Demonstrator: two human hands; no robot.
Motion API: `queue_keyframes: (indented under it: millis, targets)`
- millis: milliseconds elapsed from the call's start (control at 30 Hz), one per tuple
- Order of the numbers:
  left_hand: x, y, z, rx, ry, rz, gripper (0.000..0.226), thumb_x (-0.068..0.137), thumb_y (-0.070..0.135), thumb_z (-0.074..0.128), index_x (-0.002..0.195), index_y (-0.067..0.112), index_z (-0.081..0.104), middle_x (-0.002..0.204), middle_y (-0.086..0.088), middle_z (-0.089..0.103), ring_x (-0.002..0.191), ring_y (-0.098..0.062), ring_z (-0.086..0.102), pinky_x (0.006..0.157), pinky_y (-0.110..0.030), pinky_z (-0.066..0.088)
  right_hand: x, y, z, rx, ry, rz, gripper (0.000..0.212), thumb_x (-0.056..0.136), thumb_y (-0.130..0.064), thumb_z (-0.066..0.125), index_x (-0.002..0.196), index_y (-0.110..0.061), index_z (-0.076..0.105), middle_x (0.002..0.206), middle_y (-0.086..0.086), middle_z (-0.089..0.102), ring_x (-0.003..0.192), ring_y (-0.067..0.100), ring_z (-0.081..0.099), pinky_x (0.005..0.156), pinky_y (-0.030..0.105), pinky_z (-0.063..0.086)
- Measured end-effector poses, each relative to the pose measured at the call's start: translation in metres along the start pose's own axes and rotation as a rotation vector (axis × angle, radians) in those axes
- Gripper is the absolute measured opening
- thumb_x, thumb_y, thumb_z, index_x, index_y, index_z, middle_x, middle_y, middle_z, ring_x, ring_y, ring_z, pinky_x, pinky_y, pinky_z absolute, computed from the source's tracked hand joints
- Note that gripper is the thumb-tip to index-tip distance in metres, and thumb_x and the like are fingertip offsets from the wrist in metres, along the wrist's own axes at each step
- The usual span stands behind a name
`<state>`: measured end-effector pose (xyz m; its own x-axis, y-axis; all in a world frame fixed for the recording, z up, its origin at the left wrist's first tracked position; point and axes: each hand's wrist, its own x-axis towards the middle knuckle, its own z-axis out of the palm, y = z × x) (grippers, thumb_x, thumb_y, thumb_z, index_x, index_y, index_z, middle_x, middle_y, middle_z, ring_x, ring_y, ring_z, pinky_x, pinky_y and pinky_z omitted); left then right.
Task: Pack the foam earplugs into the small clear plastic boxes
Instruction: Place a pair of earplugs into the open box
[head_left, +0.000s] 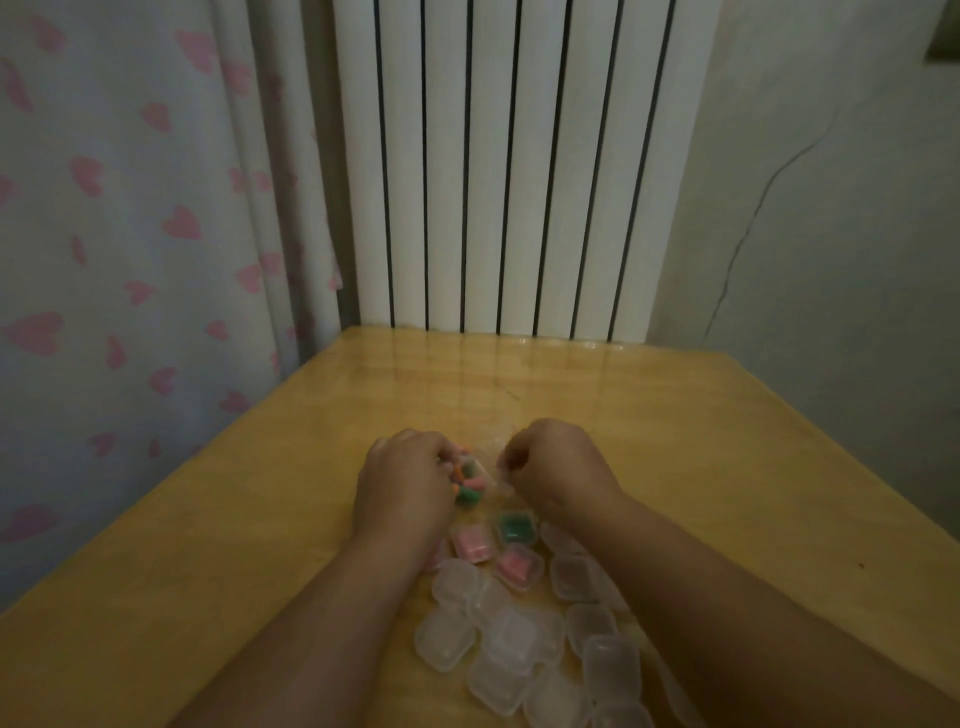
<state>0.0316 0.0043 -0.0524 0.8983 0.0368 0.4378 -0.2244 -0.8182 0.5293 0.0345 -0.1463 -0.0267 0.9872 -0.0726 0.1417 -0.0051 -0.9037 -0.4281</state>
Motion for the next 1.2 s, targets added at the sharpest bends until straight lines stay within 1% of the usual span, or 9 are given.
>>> queue_keyframes:
  millis: [233, 367, 500, 567, 700, 867, 967, 1067, 1200]
  targets:
    - [0.000, 0.000, 0.001, -0.014, -0.012, -0.014, 0.015, 0.087, 0.015, 0.062, 0.087, 0.025, 0.072, 0.100, 0.003, 0.066, 0.101, -0.021, 0.056, 0.081, -0.032, 0.042, 0.012, -0.005, 0.011, 0.136, -0.193, -0.066, 0.011, 0.084, -0.017, 0.065, 0.089, -0.012, 0.074, 0.090, 0.010, 0.071, 0.082, 0.022, 0.063, 0.063, 0.027, 0.048]
    - [0.001, 0.000, 0.002, -0.001, -0.020, -0.021, 0.014, 0.089, 0.015, 0.061, 0.091, 0.026, 0.071, 0.101, 0.003, 0.066, 0.101, -0.021, 0.056, 0.080, -0.032, 0.043, 0.021, -0.007, 0.021, 0.191, -0.159, 0.003, 0.011, 0.086, -0.021, 0.065, 0.083, -0.012, 0.070, 0.085, 0.011, 0.070, 0.081, 0.025, 0.065, 0.064, 0.029, 0.049]
    - [0.001, 0.000, 0.001, -0.003, -0.022, -0.032, 0.022, 0.089, 0.015, 0.062, 0.076, 0.033, 0.062, 0.094, 0.006, 0.064, 0.097, -0.018, 0.055, 0.075, -0.029, 0.041, 0.027, -0.012, 0.026, 0.175, -0.139, 0.090, 0.012, 0.078, -0.019, 0.073, 0.070, -0.016, 0.064, 0.079, 0.008, 0.068, 0.078, 0.023, 0.066, 0.057, 0.025, 0.043]
    - [0.000, 0.000, 0.001, -0.008, -0.031, -0.026, 0.031, 0.089, 0.014, 0.062, 0.068, 0.036, 0.055, 0.089, 0.010, 0.060, 0.094, -0.016, 0.055, 0.073, -0.029, 0.040, 0.027, -0.016, 0.028, 0.137, -0.138, 0.133, 0.011, 0.076, -0.022, 0.073, 0.073, -0.012, 0.069, 0.080, 0.010, 0.069, 0.079, 0.026, 0.068, 0.057, 0.026, 0.044]
    - [0.000, -0.001, 0.002, -0.032, -0.040, -0.031, 0.022, 0.089, 0.015, 0.062, 0.077, 0.032, 0.069, 0.093, 0.009, 0.065, 0.094, -0.016, 0.058, 0.076, -0.031, 0.046, 0.028, -0.019, 0.032, 0.137, -0.128, 0.170, 0.019, 0.075, -0.028, 0.073, 0.080, -0.010, 0.071, 0.082, 0.011, 0.069, 0.077, 0.025, 0.066, 0.059, 0.028, 0.048]
    - [0.001, -0.002, 0.002, -0.038, -0.036, -0.031, 0.026, 0.089, 0.015, 0.062, 0.073, 0.036, 0.064, 0.093, 0.010, 0.064, 0.094, -0.015, 0.058, 0.076, -0.030, 0.045, 0.023, -0.018, 0.023, 0.131, -0.158, 0.116, 0.027, 0.079, -0.036, 0.071, 0.081, -0.009, 0.069, 0.078, 0.008, 0.067, 0.075, 0.023, 0.064, 0.053, 0.026, 0.043]
    - [0.001, -0.003, 0.003, -0.015, -0.024, -0.028, 0.017, 0.089, 0.015, 0.062, 0.094, 0.026, 0.072, 0.103, 0.002, 0.067, 0.100, -0.021, 0.058, 0.081, -0.035, 0.048, 0.016, -0.015, 0.010, 0.193, -0.108, 0.066, 0.002, 0.079, -0.014, 0.065, 0.080, -0.013, 0.064, 0.080, 0.004, 0.064, 0.082, 0.023, 0.062, 0.061, 0.029, 0.047]
    - [0.001, -0.004, 0.004, -0.010, -0.019, -0.037, 0.017, 0.089, 0.015, 0.061, 0.099, 0.023, 0.072, 0.105, 0.001, 0.066, 0.100, -0.022, 0.059, 0.081, -0.037, 0.050, 0.013, -0.009, 0.004, 0.238, -0.043, 0.007, 0.019, 0.075, -0.003, 0.059, 0.067, -0.020, 0.055, 0.071, -0.001, 0.058, 0.073, 0.018, 0.056, 0.057, 0.028, 0.045]
    - [0.001, -0.002, 0.003, 0.011, -0.028, -0.061, 0.014, 0.088, 0.016, 0.060, 0.092, 0.024, 0.072, 0.101, 0.000, 0.067, 0.095, -0.022, 0.060, 0.078, -0.038, 0.052, 0.011, -0.006, 0.002, 0.247, -0.187, -0.059, 0.023, 0.075, -0.002, 0.059, 0.063, -0.021, 0.064, 0.077, 0.001, 0.067, 0.073, 0.016, 0.062, 0.062, 0.027, 0.052]
